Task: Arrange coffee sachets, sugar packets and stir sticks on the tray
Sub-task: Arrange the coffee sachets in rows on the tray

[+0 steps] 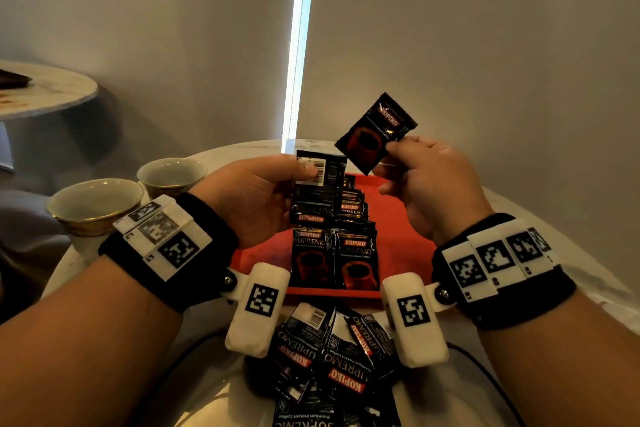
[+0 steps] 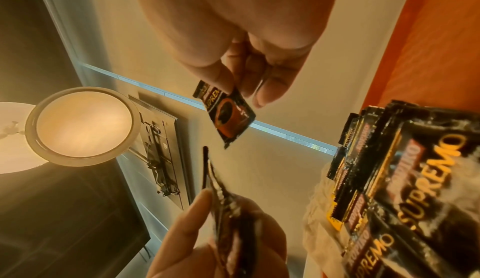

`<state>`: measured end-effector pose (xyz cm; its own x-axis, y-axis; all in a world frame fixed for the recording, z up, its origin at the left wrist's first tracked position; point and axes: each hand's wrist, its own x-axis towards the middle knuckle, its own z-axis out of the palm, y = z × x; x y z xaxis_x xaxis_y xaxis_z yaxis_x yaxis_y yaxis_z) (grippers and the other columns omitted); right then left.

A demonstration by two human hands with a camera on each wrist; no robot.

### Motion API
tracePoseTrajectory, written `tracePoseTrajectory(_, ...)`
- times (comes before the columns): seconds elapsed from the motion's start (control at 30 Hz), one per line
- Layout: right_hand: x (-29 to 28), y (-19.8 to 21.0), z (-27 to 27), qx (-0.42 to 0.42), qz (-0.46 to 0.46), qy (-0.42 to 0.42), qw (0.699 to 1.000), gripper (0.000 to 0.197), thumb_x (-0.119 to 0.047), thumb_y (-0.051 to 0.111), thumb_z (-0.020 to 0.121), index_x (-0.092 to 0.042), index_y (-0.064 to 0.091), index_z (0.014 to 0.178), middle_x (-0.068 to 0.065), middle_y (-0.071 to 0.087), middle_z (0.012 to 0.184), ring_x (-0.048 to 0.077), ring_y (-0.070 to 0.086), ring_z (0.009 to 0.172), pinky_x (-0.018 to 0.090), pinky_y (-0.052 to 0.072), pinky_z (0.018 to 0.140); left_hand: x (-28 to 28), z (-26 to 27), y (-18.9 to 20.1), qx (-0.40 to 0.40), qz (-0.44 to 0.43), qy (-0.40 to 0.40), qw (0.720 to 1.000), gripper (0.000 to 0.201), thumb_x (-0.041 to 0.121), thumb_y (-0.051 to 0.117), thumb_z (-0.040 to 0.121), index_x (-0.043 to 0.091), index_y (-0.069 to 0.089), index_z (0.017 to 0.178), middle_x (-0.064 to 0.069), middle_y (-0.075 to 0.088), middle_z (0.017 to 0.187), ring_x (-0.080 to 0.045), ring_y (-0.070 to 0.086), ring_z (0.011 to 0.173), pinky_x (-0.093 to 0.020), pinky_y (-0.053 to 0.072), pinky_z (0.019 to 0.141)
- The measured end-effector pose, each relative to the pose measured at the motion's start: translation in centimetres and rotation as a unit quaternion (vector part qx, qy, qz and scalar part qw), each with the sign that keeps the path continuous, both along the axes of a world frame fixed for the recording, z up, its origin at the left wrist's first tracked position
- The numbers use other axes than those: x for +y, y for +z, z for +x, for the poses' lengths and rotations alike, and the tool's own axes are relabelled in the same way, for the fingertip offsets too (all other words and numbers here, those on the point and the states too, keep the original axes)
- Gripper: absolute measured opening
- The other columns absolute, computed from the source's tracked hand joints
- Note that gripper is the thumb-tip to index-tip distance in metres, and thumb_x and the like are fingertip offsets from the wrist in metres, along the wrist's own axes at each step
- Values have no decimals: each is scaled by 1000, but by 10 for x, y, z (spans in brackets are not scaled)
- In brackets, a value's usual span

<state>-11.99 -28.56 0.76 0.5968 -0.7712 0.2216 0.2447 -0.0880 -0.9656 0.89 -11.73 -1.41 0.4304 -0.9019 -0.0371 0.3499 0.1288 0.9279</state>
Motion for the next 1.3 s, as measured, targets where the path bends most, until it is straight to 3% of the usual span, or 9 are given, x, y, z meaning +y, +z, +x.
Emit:
tracePoseTrajectory(0.1,2,-1,0,44,2,29,999,7,-5,57,97,-9,60,91,9,66,73,15,63,56,25,44,41,0,-1,-1,-25,-3,11,1000,63,17,68,79,-4,54,136,-18,64,122,-32,63,102,-40,53,86)
tracePoseTrajectory(0.3,24,-1,-5,123,-67,141,980,9,-3,60,95,-6,69,94,8,71,76,14,64,58,26,47,47,-2,-6,-1,-50,-4,10,999,44,14,69,82,1,66,124,-13,70,109,-23,70,86,-27,57,60)
tracePoseTrajectory(0.43,32,1,-4,102,-22,184,977,23,-16,54,101,-1,69,109,14,74,91,24,69,74,34,54,57,-4,-5,-1,-34,-26,63,997,52,11,71,76,-3,64,125,-20,70,115,-29,71,92,-34,61,70)
tracePoseTrajectory(0.57,36,2,-9,109,-48,230,966,24,-17,56,100,-4,66,118,7,73,85,19,70,71,34,57,60,-6,-2,-3,-35,-31,88,995,51,13,71,75,-2,66,123,-17,72,107,-28,72,89,-36,62,74)
tracePoseTrajectory(0.73,32,-2,-8,105,-68,212,969,20,2,58,95,-6,67,110,10,74,90,18,70,69,32,58,57,-6,-3,-3,-40,-12,89,995,56,27,73,77,3,66,127,-15,71,109,-23,67,84,-27,54,61)
tracePoseTrajectory(0.83,27,-2,-8,99,-46,201,974,19,3,58,94,-7,66,109,9,75,91,18,72,71,30,57,55,-6,0,-2,-29,4,111,993,41,33,64,92,9,67,125,-4,66,93,-13,58,71,-20,45,51)
tracePoseTrajectory(1.03,1,-3,-6,54,32,159,985,26,-1,58,94,-2,59,121,9,72,88,16,67,63,23,49,44,0,13,2,-12,3,181,983,34,-1,51,97,18,68,120,-11,70,91,-14,59,63,-20,45,47)
tracePoseTrajectory(1.2,-29,-16,-13,26,133,135,982,18,-6,46,99,-12,63,98,2,66,77,9,58,59,17,43,44,2,21,2,-27,33,211,977,54,-11,48,94,31,59,127,-19,67,109,-25,66,78,-24,46,42)
tracePoseTrajectory(1.3,-46,-31,-15,67,193,106,973,19,-9,43,99,-9,60,91,4,58,78,12,48,59,17,37,41,1,20,0,-56,67,230,969,43,-10,47,94,26,60,113,-15,67,100,-20,67,64,-23,45,42)
